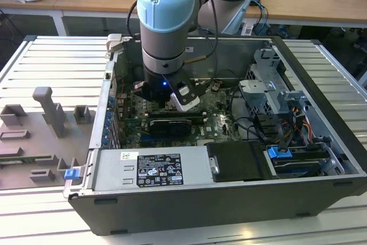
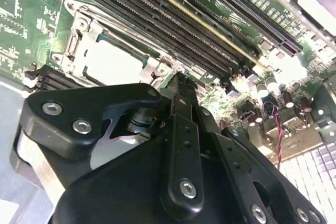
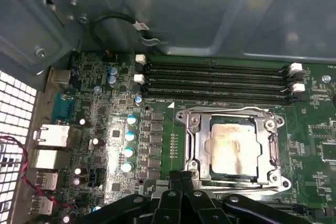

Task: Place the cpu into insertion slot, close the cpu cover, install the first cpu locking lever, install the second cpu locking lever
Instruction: 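Install the second cpu locking lever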

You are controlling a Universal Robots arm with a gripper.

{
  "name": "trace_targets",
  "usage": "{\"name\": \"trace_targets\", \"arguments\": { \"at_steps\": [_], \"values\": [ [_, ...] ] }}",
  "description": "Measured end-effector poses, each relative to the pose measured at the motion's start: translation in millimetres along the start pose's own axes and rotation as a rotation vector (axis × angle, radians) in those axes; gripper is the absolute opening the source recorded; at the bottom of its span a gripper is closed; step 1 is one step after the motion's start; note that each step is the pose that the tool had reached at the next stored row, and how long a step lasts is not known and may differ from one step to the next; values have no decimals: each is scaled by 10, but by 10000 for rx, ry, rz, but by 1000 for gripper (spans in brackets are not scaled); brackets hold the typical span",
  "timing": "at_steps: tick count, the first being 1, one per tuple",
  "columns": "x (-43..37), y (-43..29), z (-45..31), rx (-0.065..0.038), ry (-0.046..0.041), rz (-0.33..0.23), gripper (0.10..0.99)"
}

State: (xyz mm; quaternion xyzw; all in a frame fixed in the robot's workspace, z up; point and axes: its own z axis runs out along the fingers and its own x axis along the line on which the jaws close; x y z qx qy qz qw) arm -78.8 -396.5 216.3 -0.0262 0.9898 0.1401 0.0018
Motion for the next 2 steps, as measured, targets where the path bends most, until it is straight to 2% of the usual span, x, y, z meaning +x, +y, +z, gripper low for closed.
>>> {"name": "trace_targets", "arguments": {
  "at_steps": [2],
  "values": [
    [0, 4, -14, -1, 0, 0, 106]
  ]
}}
